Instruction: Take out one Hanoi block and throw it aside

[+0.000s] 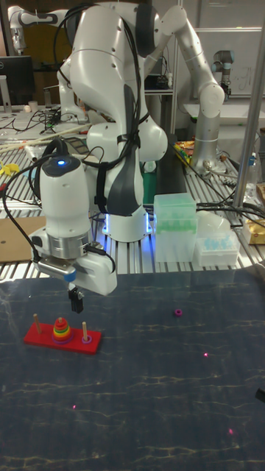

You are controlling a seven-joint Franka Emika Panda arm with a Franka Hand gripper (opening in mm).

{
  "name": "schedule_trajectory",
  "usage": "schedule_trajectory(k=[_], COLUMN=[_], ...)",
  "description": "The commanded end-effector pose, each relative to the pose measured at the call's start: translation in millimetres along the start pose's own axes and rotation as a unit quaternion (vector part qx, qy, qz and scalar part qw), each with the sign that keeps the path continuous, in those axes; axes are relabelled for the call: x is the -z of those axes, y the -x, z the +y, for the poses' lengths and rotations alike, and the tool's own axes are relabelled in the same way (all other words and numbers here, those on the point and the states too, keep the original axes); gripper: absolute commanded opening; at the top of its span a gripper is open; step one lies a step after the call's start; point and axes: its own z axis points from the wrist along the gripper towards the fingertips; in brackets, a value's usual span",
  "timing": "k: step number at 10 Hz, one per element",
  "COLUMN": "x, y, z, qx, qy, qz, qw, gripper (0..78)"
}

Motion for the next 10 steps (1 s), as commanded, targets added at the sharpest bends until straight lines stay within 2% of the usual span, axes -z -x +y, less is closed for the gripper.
schedule_trajectory(k=[1, 10], x=[1.8, 5.8], y=[-0.1, -5.1], z=[1.2, 6.2], qx=[-0.001, 0.01], qy=[0.001, 0.004], qz=[-0.001, 0.002], qw=[1.0, 0.9999], gripper=[1.2, 1.2])
